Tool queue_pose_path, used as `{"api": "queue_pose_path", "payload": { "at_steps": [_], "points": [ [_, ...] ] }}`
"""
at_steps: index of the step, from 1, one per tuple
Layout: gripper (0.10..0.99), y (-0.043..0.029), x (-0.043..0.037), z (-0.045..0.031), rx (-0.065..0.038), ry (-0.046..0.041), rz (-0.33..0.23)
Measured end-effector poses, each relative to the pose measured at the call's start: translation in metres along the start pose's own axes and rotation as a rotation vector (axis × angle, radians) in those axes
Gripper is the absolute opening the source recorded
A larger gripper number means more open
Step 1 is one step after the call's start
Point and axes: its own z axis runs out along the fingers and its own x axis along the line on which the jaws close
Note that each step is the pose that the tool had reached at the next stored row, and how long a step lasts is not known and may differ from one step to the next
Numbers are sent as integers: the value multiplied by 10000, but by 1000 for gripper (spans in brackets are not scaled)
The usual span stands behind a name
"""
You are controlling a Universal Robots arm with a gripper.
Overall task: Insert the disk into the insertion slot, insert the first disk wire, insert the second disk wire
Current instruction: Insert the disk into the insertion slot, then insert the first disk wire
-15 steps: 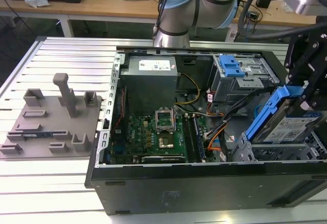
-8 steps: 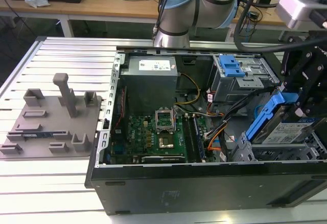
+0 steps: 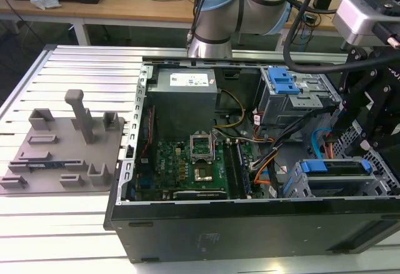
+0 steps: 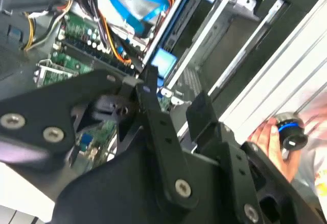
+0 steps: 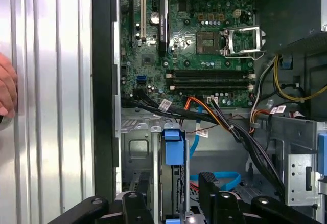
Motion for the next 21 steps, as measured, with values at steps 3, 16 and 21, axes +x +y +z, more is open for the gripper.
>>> {"api": "queue_pose_path", "payload": {
  "at_steps": [3,16,21],
  "points": [
    [502,0,0,0,0,0,0],
    [502,0,0,1,0,5,-1],
    [502,1,-158,6,3,282,-2]
  ]
}}
